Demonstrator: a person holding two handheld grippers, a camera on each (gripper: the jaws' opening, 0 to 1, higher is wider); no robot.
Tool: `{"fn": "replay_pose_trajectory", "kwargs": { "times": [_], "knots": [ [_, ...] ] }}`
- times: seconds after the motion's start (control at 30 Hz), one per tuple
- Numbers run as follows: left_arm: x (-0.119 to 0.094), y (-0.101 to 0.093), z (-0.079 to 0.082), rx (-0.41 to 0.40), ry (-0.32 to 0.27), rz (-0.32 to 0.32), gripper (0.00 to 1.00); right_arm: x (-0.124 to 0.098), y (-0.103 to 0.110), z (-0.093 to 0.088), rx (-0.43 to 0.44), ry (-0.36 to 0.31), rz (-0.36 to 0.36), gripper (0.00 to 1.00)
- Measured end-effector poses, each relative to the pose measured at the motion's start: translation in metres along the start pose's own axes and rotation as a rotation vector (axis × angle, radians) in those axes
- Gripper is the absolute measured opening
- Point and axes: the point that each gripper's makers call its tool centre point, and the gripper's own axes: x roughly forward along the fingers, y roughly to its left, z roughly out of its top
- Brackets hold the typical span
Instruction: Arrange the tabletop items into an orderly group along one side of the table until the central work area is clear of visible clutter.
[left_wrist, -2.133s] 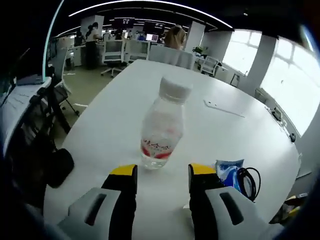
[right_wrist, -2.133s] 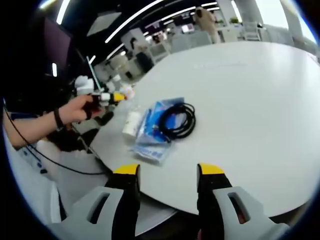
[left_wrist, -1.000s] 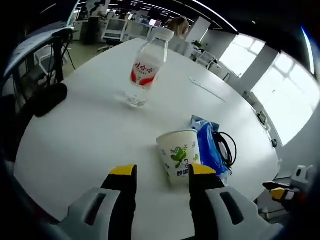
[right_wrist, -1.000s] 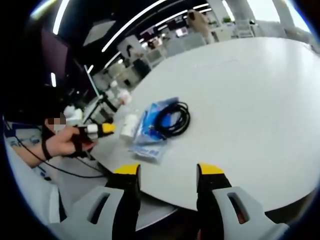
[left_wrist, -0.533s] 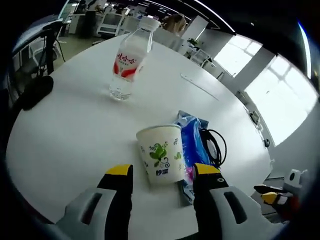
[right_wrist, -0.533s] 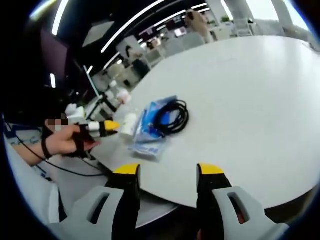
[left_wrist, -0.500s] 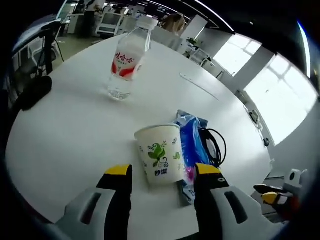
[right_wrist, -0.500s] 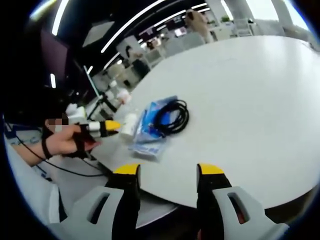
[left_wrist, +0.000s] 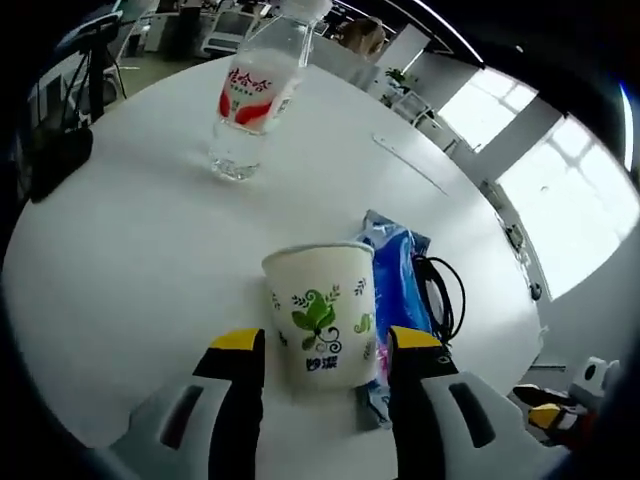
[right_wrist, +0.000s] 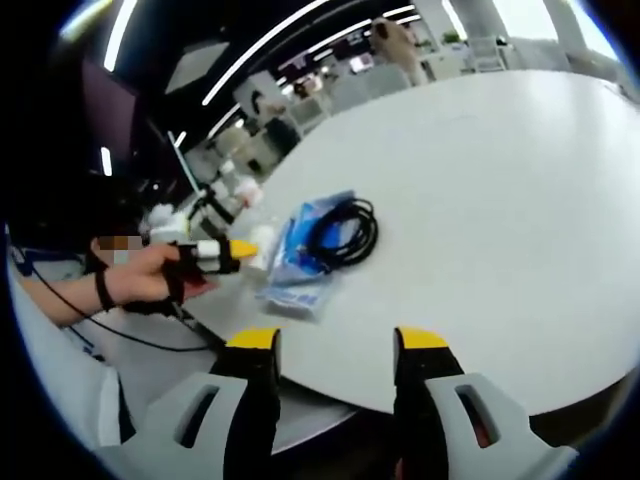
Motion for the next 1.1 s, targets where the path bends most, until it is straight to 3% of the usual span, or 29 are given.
{"fn": "replay_pose_trajectory", "kwargs": {
  "times": [0.73, 1.1],
  "knots": [
    [0.0077, 0.001, -0.0014, -0.044, 0.025, -0.003, 0.45, 0.0034, 0.0024, 0.0032, -0.01, 0.009, 0.013, 0.43],
    [0.0076, 0.0013, -0.0027, -0.025, 0.029, -0.017, 0.4, 0.002, -0.0003, -0.0031, -0.002, 0.018, 0.01, 0.43]
  ]
}}
